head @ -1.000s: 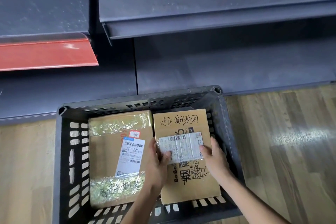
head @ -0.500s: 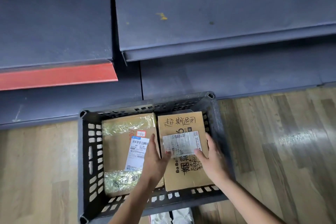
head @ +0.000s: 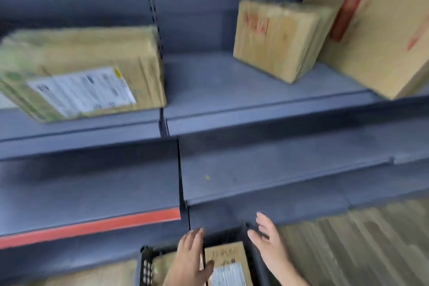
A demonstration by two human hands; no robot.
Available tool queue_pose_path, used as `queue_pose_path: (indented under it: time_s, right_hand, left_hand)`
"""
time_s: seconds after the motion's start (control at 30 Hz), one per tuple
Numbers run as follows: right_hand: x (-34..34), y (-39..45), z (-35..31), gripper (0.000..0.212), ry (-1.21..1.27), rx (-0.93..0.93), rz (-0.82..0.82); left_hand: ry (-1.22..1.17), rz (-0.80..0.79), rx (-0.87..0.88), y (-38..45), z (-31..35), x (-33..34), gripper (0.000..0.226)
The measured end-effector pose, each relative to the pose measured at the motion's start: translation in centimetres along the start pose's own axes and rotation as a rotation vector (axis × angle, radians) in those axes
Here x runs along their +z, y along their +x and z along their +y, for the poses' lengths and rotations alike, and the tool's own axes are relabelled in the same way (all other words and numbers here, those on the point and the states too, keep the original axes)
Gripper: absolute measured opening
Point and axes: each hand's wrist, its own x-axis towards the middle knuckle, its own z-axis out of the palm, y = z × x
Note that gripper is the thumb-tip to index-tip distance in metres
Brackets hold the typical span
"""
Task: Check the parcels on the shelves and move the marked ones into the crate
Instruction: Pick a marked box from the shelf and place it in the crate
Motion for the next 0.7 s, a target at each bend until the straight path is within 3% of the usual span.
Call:
queue_pose_path:
  time_s: [0.17, 0.27, 0.4, 0.47, 0.57, 0.7]
  right_hand:
    - [-3.2, -4.0, -7.9, 0.054, 0.069, -0.144, 0.101]
    - [-5.1, -5.6, -11.8, 0.042, 0.039, -0.199, 0.098]
    - [-6.9, -6.7, -16.9, 0.038, -0.001, -0.294, 0.113]
    - [-7.3, -7.0, -19.4, 0.035, 0.027, -0.354, 0.133]
    - [-7.3, -7.3, -22.5, 0.027, 0.057, -0.422, 0.139]
    - [-7.0, -6.8, -25.4, 0.027, 0.075, -0.462, 0.101]
  left_hand:
    - [0.031, 0.118, 0.089, 1.1, 4.8, -9.7, 0.08]
    - [-0.137, 0.172, 0.053, 1.7, 8.1, -15.4, 0.096]
    - [-0.207, 0.182, 0.087, 2.7, 10.5, -19.8, 0.097]
    - [-0.227, 0.224, 0.14, 2.8, 11.3, -21.9, 0.092]
    - [-0.297, 0.282, 0.157, 3.0, 12.6, -24.7, 0.067]
    - [-0.348, 0.298, 0.141, 3.2, 13.4, -26.6, 0.06]
